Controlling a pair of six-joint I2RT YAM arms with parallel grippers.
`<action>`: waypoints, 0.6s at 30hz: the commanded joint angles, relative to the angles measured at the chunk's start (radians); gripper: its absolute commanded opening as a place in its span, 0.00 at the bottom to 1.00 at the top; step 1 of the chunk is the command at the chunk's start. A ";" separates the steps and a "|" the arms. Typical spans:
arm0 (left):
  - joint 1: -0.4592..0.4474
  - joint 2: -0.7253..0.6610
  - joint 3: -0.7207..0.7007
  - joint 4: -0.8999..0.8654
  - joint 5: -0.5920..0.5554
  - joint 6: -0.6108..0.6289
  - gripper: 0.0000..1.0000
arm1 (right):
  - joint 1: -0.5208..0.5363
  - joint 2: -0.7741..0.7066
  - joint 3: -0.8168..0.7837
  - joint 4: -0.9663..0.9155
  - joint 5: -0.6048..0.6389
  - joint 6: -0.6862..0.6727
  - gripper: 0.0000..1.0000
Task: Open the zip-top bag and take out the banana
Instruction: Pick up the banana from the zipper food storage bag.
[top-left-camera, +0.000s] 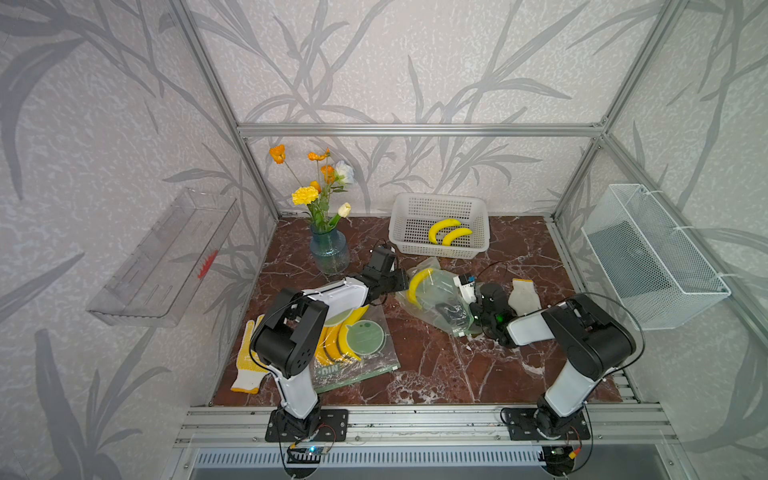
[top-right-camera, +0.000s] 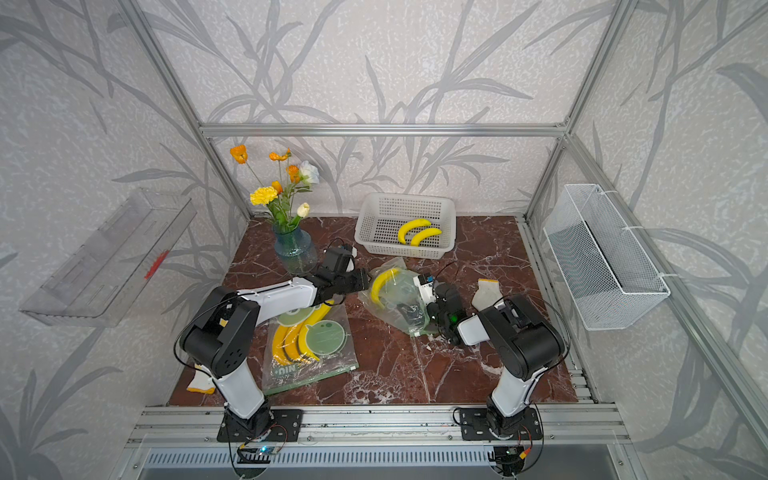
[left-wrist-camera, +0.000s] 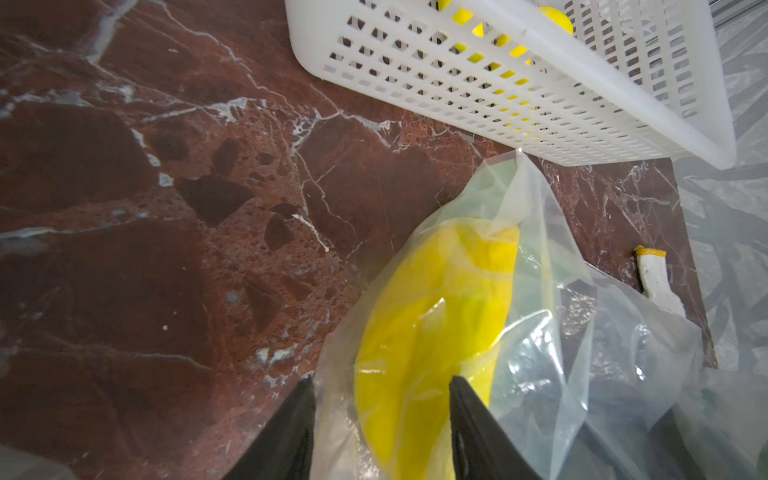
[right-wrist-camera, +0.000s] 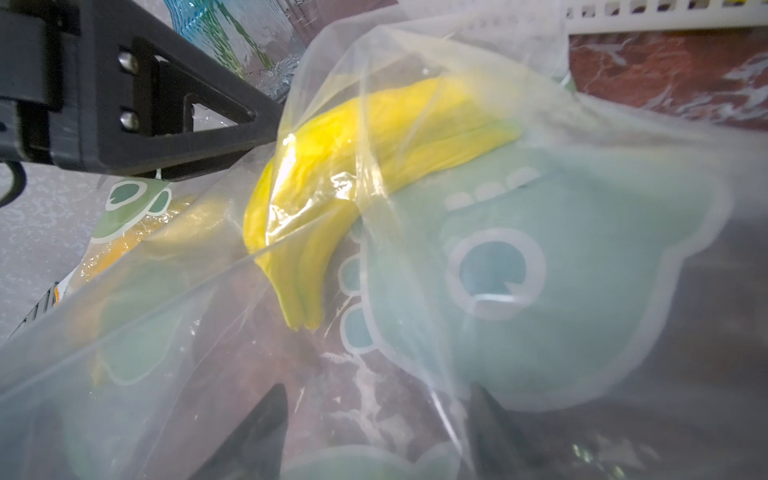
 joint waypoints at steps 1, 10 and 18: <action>0.004 0.011 0.018 -0.007 0.030 -0.003 0.50 | 0.001 0.006 0.013 0.024 -0.012 -0.018 0.68; 0.007 0.062 -0.024 0.109 0.105 -0.042 0.25 | 0.004 0.018 0.023 0.056 -0.047 -0.010 0.68; -0.003 0.083 0.025 0.197 0.193 -0.033 0.00 | 0.022 0.038 0.055 0.105 -0.052 -0.022 0.69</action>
